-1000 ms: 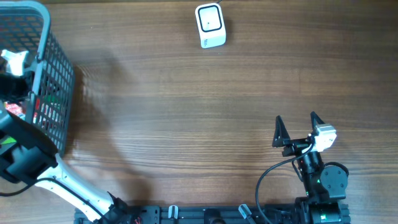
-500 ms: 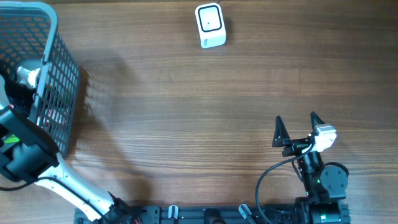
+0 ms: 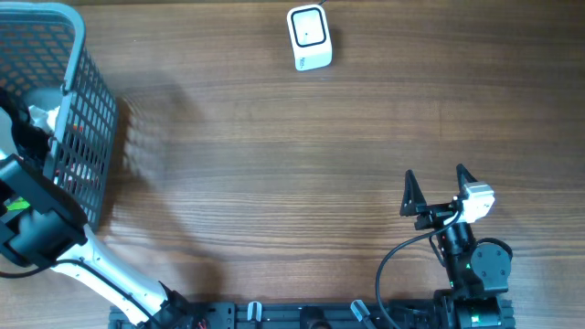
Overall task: Scan the item barcode
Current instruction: 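Reach left gripper into basket and grasp the green-capped jar, then lift jar out with left gripper and place it on table center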
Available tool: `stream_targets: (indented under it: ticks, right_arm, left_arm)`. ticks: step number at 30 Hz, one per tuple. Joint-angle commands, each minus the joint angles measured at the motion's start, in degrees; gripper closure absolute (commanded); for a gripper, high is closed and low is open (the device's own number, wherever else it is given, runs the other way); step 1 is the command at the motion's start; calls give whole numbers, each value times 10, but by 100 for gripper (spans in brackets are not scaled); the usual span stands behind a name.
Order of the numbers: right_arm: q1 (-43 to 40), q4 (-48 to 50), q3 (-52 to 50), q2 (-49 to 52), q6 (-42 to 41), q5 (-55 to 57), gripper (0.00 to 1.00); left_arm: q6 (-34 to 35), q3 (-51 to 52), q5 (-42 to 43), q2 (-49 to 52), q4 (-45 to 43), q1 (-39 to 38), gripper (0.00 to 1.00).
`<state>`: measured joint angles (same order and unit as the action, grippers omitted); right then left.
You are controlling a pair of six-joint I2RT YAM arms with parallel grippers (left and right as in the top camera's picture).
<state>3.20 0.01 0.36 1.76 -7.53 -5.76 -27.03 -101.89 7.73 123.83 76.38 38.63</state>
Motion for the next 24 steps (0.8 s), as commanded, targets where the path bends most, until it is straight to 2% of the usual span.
stream_targets:
  ticks: [1,7,11,14,21,24]
  right_arm:
    - [-3,3,-1,-2,-5,-1,0]
    - [-3,3,-1,-2,-5,-1,0]
    - [-3,3,-1,-2,-5,-1,0]
    - [-3,3,-1,-2,-5,-1,1]
    - [-3,3,-1,-2,-5,-1,0]
    - [-3,3,-1,-2,-5,-1,0]
  left_arm:
    - [22,34,1,7,-16,-3,28]
    - [41,38,1,6,-40,-3,34]
    - [74,-9,1,3,-33,-4,37]
    - [96,-92,1,-21,-18,-6,39]
    - [98,-242,1,-89,-17,-13,38]
    - [151,-313,1,-133,-30,-17,38]
